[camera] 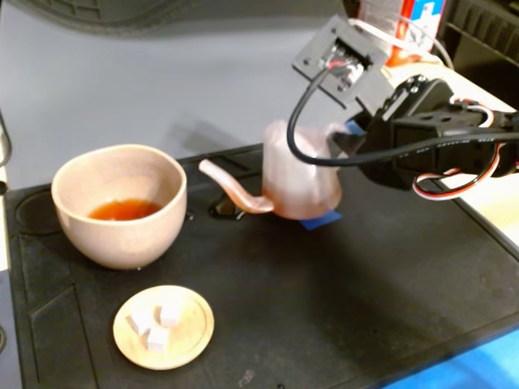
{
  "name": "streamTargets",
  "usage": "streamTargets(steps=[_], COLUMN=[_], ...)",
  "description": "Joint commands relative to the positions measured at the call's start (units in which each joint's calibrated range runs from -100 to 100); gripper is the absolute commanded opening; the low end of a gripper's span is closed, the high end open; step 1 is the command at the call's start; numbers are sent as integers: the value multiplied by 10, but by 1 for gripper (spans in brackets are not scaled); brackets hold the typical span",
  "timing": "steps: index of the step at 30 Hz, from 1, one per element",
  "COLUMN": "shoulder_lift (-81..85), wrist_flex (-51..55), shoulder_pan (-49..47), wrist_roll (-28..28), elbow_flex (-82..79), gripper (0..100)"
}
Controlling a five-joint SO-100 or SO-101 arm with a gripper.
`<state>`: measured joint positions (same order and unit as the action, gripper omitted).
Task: Pick up a kettle and pour liquid into a cup.
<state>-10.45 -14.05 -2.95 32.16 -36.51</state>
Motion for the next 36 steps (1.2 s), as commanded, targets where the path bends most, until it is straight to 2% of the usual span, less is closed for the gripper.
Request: streamTargets(steps=[1, 27, 31, 36], shoulder_lift=[-4, -40, -42, -41], wrist_flex=[-16, -16, -16, -16], shoulder_pan=[3, 15, 15, 14], wrist_roll=[-4, -19, -19, -19], elbow_flex=[47, 41, 39, 37], gripper=[0, 1, 16, 17])
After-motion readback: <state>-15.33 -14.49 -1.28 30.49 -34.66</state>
